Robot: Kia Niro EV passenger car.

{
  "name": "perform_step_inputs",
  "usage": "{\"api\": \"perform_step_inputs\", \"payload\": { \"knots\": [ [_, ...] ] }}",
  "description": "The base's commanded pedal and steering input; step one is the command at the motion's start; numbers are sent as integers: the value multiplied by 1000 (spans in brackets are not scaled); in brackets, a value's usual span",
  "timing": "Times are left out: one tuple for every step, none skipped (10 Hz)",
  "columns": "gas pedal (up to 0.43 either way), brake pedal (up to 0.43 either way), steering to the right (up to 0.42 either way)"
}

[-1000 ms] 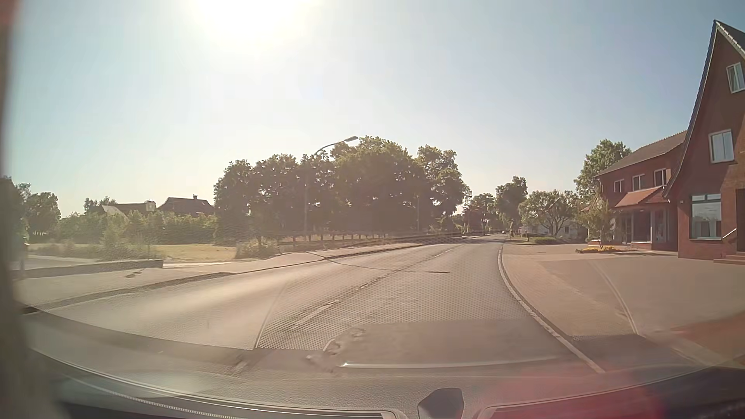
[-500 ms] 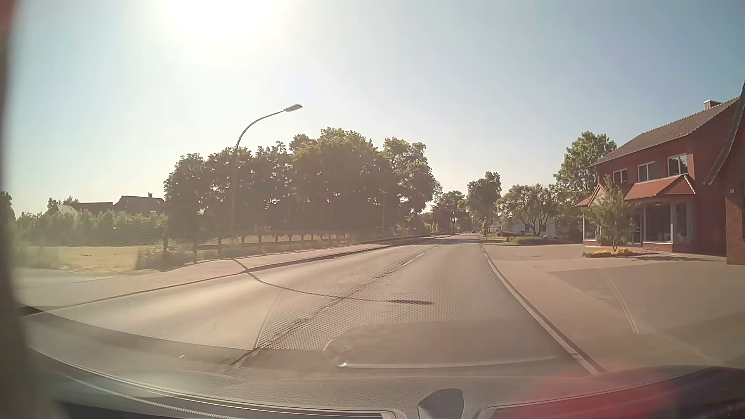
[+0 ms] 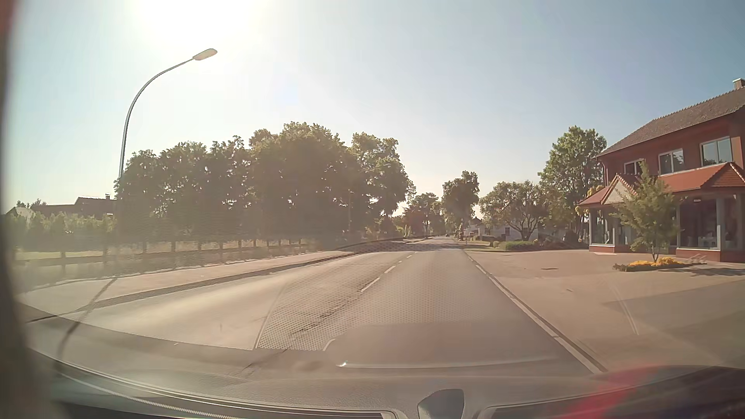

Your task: Follow the waypoints while adhering to traffic rules and regulations

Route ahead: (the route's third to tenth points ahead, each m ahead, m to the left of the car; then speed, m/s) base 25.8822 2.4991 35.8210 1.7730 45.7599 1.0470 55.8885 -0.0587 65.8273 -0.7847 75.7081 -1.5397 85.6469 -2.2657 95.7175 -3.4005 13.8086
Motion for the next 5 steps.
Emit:
{"api": "perform_step_inputs", "payload": {
  "knots": [
    [248,6,41],
    [248,6,37],
    [248,6,35],
    [248,6,35],
    [248,6,34]
  ]
}}
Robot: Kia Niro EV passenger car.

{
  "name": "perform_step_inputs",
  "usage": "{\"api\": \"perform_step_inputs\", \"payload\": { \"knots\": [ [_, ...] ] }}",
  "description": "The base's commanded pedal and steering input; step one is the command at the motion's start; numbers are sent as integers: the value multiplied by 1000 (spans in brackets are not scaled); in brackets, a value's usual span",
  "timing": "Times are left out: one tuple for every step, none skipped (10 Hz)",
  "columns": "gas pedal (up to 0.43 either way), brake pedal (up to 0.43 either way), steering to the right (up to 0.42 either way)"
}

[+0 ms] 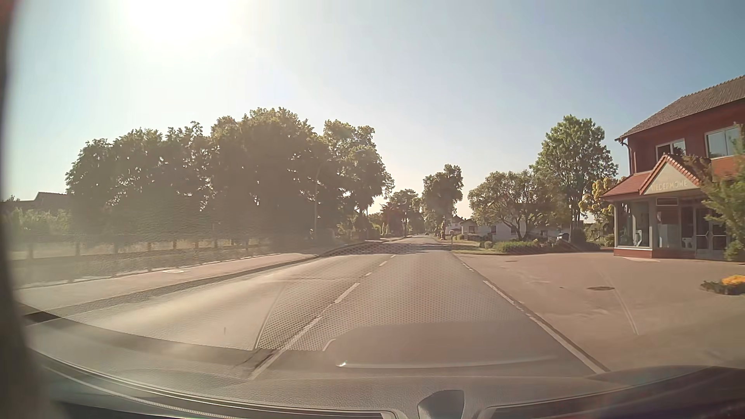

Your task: Follow the waypoints while adhering to traffic rules and regulations

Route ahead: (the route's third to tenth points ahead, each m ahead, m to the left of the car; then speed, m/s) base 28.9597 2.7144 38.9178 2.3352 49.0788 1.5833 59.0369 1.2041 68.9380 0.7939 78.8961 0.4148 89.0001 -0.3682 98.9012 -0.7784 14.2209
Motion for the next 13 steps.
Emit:
{"api": "perform_step_inputs", "payload": {
  "knots": [
    [248,6,33],
    [248,6,29],
    [248,6,24],
    [248,6,19],
    [248,6,16],
    [248,6,14],
    [248,6,12],
    [260,6,10],
    [260,6,10],
    [260,6,9],
    [248,6,8],
    [209,6,7],
    [8,6,6]
  ]
}}
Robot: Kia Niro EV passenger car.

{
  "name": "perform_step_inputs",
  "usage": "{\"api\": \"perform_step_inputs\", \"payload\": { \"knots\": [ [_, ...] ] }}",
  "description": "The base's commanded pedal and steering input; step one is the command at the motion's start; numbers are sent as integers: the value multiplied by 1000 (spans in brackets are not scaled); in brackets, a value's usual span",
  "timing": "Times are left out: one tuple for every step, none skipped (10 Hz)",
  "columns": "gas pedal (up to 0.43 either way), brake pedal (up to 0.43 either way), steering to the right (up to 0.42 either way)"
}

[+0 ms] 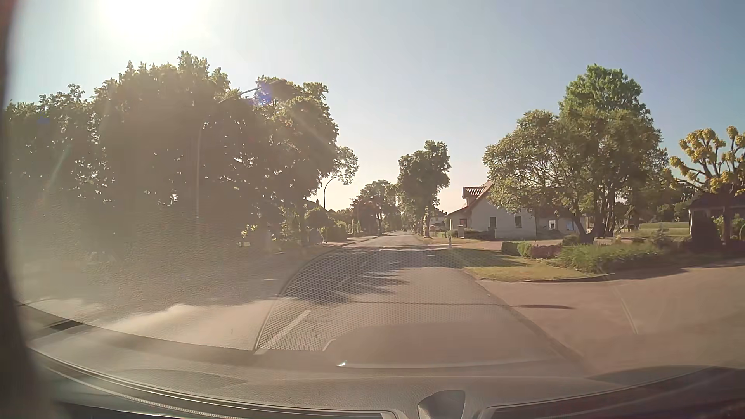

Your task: Follow the waypoints while adhering to traffic rules and regulations

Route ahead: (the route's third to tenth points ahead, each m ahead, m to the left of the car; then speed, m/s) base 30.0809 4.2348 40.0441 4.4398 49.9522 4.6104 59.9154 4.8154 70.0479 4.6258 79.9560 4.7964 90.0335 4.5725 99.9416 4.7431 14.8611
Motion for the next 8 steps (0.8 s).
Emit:
{"api": "perform_step_inputs", "payload": {
  "knots": [
    [0,6,6],
    [0,6,6],
    [0,6,6],
    [0,6,6],
    [0,6,6],
    [0,6,5],
    [0,6,3],
    [0,6,3]
  ]
}}
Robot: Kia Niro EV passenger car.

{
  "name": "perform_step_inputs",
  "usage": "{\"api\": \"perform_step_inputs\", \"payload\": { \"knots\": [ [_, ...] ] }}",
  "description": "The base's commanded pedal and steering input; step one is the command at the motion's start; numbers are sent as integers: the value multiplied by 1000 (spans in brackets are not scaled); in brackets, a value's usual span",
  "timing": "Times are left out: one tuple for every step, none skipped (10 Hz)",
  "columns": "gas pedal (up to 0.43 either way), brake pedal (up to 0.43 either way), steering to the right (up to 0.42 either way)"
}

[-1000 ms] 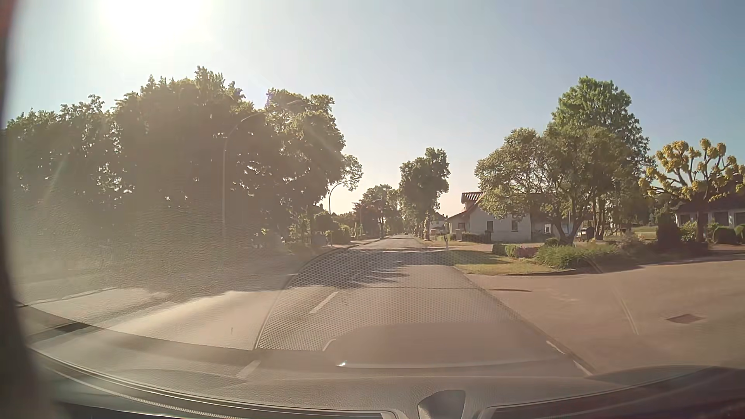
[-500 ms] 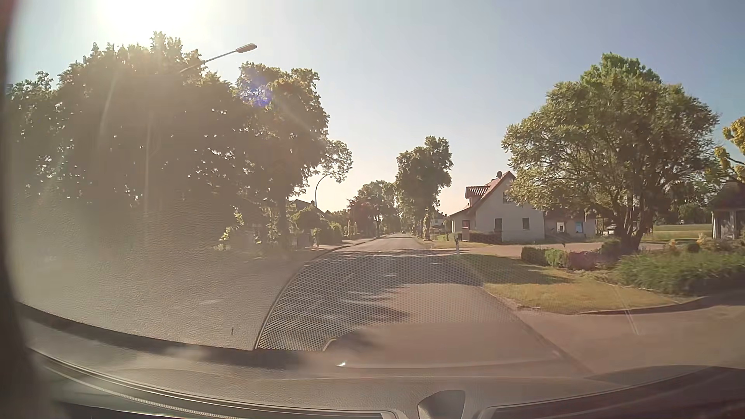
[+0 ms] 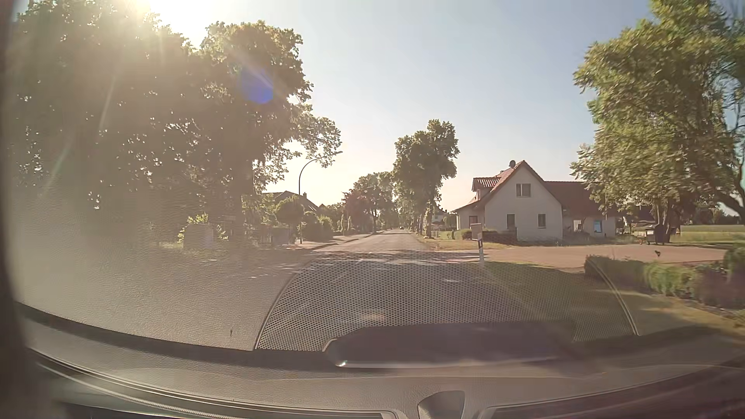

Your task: Follow the waypoints while adhering to traffic rules and regulations

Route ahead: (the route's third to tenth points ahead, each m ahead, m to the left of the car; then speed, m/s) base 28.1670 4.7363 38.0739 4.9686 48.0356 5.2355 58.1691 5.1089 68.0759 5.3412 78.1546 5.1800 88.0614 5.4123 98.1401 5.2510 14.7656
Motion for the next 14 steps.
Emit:
{"api": "perform_step_inputs", "payload": {
  "knots": [
    [0,6,3],
    [0,6,3],
    [0,6,3],
    [0,6,2],
    [0,6,2],
    [0,6,1],
    [0,6,-1],
    [0,6,-2],
    [0,6,-3],
    [0,6,-3],
    [0,6,-2],
    [0,6,-1],
    [0,6,-1],
    [0,6,0]
  ]
}}
